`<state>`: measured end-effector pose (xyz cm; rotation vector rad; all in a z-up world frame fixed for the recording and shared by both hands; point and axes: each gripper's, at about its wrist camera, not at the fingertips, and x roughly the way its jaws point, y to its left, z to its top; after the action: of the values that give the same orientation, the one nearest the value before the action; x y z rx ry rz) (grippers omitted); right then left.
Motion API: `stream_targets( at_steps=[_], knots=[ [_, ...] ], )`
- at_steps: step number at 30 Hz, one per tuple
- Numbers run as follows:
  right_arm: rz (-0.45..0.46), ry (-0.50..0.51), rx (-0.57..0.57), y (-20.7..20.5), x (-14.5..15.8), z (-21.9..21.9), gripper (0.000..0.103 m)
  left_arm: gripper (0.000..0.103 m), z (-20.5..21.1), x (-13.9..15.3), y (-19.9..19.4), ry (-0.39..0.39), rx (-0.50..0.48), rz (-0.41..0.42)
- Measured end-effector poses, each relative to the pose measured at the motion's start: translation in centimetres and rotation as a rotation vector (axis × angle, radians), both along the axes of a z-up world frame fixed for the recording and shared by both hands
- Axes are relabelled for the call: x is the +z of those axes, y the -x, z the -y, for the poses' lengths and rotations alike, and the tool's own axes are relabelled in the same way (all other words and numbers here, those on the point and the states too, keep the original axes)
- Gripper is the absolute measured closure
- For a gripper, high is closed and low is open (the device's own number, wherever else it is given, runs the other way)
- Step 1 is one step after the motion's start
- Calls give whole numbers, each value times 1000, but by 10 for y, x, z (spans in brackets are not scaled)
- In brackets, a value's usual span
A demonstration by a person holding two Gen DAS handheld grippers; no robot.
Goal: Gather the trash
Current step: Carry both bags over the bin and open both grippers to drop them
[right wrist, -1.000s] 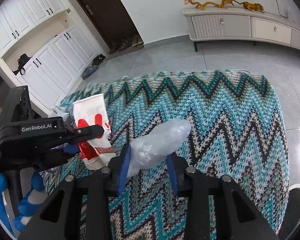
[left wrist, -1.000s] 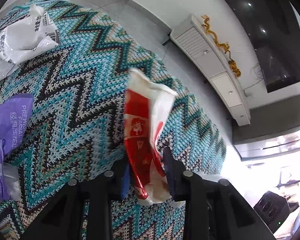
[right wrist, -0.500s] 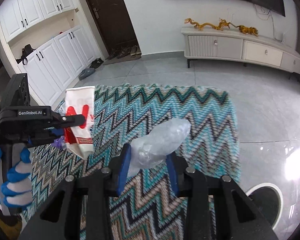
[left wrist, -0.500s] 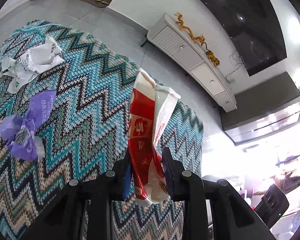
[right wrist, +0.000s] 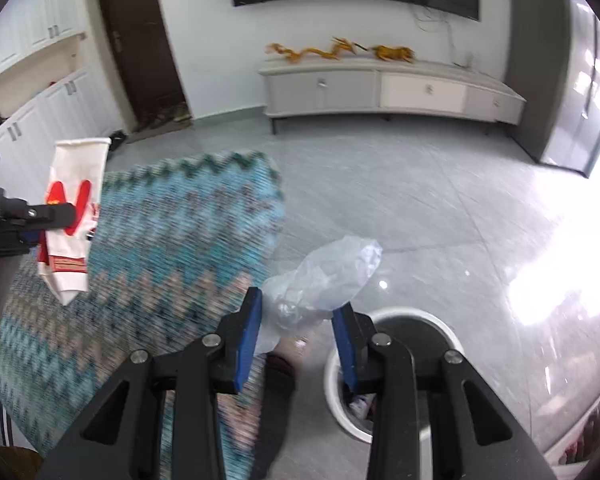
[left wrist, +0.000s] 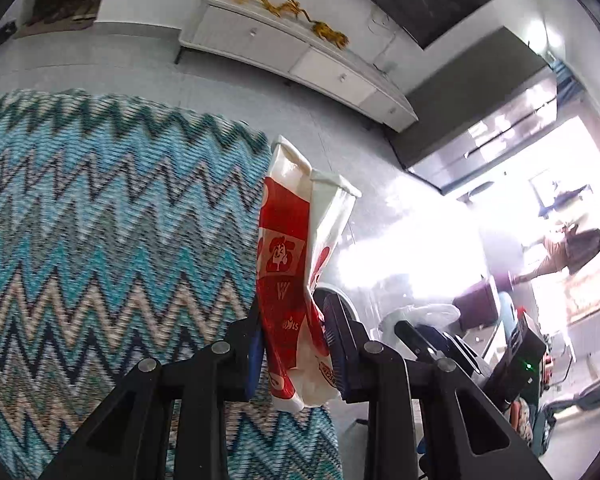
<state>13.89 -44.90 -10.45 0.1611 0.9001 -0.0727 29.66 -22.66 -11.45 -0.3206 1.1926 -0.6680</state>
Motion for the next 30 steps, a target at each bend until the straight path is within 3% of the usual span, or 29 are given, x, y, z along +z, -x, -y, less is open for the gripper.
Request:
stream_targets(
  at_steps=[7, 13, 20, 23, 24, 30],
  knots=[
    [-104, -39, -135, 30, -66, 76, 69, 75, 125, -51, 24, -95, -187, -52],
    [-181, -80, -187, 34, -122, 112, 68, 73, 190, -103, 33, -185, -263, -86],
    [-251, -106, -217, 29, -165, 138, 66, 72, 217, -142, 35, -203, -299, -138],
    [-268, -115, -227, 28, -177, 142, 57, 71, 217, -149, 40, -200, -316, -152],
    [-272, -113, -231, 29, -180, 140, 52, 71, 216, -148, 41, -196, -319, -155],
    [-283, -104, -242, 31, -187, 139, 46, 71, 213, -128, 49, -169, -323, -119]
  ],
)
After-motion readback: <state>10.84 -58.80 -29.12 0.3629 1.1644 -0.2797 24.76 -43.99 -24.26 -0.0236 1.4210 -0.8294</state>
